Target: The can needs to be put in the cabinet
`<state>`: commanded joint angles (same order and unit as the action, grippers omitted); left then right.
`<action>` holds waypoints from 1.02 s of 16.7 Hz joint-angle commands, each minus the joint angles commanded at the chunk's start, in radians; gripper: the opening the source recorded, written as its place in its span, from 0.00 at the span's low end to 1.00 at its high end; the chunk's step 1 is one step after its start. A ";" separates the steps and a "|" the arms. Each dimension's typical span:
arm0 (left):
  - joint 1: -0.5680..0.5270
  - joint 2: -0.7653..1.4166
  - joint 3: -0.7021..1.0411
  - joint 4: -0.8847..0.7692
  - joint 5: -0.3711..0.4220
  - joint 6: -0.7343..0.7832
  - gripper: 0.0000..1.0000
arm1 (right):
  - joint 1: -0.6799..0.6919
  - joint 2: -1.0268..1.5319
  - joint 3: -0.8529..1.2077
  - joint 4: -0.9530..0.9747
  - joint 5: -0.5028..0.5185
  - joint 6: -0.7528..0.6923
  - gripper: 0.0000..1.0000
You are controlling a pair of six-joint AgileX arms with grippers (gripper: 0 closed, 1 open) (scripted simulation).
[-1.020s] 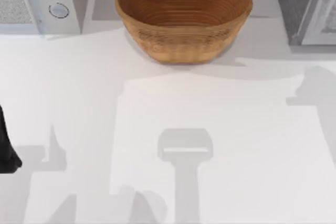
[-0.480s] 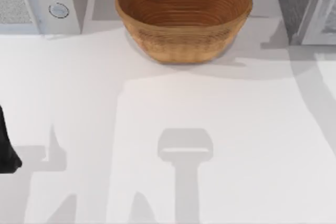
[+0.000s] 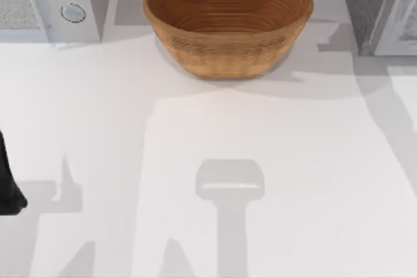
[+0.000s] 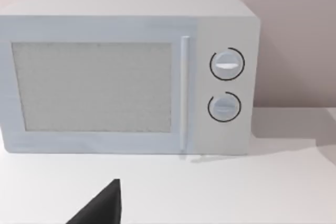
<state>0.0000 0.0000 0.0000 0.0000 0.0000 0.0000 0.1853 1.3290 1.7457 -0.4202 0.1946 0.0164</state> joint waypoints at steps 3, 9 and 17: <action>0.000 0.000 0.000 0.000 0.000 0.000 1.00 | -0.005 0.010 0.010 -0.003 -0.003 0.002 0.00; 0.000 0.000 0.000 0.000 0.000 0.000 1.00 | -0.026 0.248 0.303 -0.084 -0.023 0.005 0.00; 0.000 0.000 0.000 0.000 0.000 0.000 1.00 | -0.076 0.666 0.908 -0.227 -0.063 0.003 0.00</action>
<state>0.0000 0.0000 0.0000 0.0000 0.0000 0.0000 0.1097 1.9949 2.6535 -0.6471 0.1321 0.0197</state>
